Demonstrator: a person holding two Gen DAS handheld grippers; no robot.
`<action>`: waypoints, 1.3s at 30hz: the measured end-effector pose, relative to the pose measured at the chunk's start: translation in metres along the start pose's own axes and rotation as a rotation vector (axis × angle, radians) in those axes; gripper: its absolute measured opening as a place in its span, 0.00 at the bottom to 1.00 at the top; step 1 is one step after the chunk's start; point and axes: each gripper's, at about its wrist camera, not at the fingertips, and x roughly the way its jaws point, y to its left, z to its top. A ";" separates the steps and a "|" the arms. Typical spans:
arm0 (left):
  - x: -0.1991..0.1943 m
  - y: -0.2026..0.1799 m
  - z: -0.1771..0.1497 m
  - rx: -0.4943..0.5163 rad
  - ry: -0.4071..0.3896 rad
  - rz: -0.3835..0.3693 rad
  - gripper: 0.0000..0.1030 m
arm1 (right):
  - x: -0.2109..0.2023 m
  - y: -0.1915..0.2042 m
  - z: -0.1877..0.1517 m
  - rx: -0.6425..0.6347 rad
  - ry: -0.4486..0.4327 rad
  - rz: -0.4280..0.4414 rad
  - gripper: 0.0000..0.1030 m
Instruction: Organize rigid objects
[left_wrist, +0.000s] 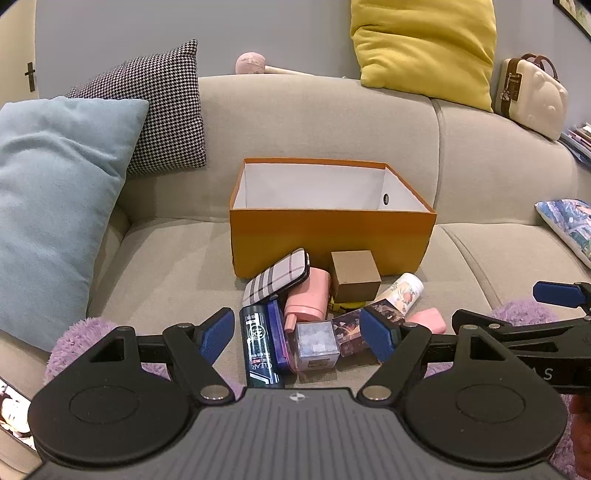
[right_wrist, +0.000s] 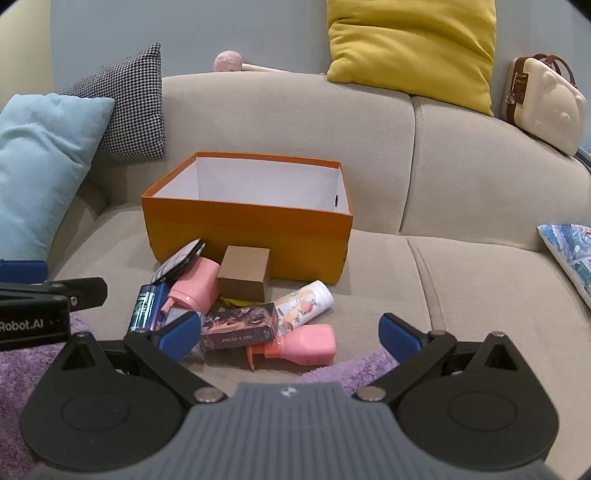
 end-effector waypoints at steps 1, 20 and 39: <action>0.001 0.001 0.000 -0.001 0.003 -0.003 0.88 | 0.001 0.000 0.000 0.003 0.005 0.004 0.99; 0.034 0.014 -0.005 -0.011 0.038 -0.100 0.86 | 0.048 0.007 0.001 0.001 0.166 0.132 0.73; 0.111 0.018 0.006 0.032 0.216 -0.103 0.77 | 0.169 -0.012 0.003 0.422 0.506 0.204 0.50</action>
